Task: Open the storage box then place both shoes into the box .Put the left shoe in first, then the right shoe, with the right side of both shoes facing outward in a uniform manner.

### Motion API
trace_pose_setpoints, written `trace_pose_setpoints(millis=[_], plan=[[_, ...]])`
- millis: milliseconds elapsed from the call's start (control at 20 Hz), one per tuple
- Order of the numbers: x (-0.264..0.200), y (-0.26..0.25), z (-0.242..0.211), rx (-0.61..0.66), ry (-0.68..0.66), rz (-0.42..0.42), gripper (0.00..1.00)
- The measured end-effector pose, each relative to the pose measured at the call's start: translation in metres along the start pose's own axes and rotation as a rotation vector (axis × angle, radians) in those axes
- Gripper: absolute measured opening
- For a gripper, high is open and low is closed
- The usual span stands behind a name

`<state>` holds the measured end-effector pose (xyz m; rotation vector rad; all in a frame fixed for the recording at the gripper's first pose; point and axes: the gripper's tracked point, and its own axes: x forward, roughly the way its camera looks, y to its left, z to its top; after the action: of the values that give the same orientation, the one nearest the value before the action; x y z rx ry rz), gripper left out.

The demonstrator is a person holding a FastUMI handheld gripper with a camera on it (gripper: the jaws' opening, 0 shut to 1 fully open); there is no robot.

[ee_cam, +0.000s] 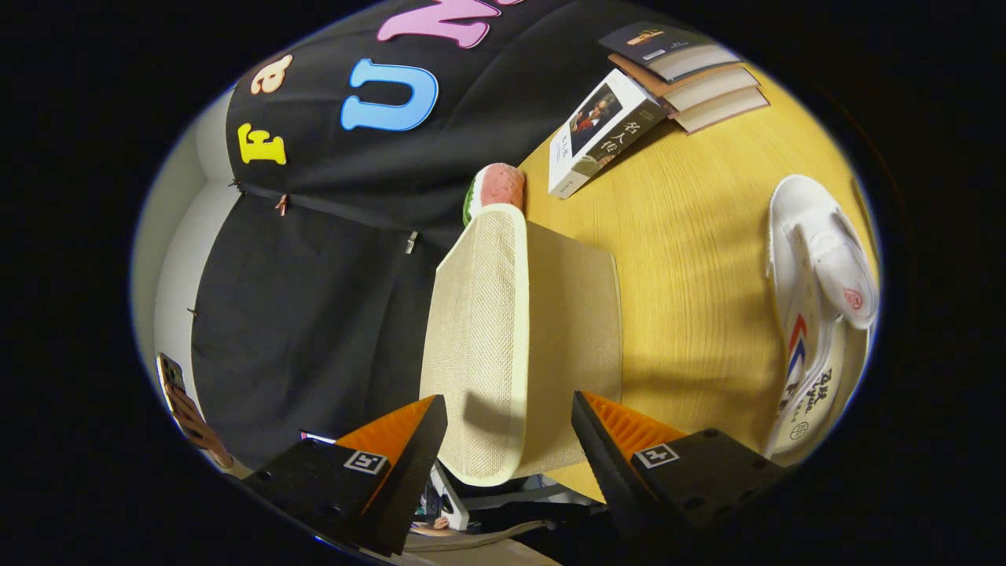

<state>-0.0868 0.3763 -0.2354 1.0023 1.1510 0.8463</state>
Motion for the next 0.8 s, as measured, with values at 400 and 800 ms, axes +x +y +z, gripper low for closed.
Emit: trace_pose_setpoints(millis=[400,800], plan=[[-0.003,0.013,0.003,0.104,-0.007,0.054,0.21],[-0.016,0.083,0.011,-0.069,-0.079,0.067,0.05]])
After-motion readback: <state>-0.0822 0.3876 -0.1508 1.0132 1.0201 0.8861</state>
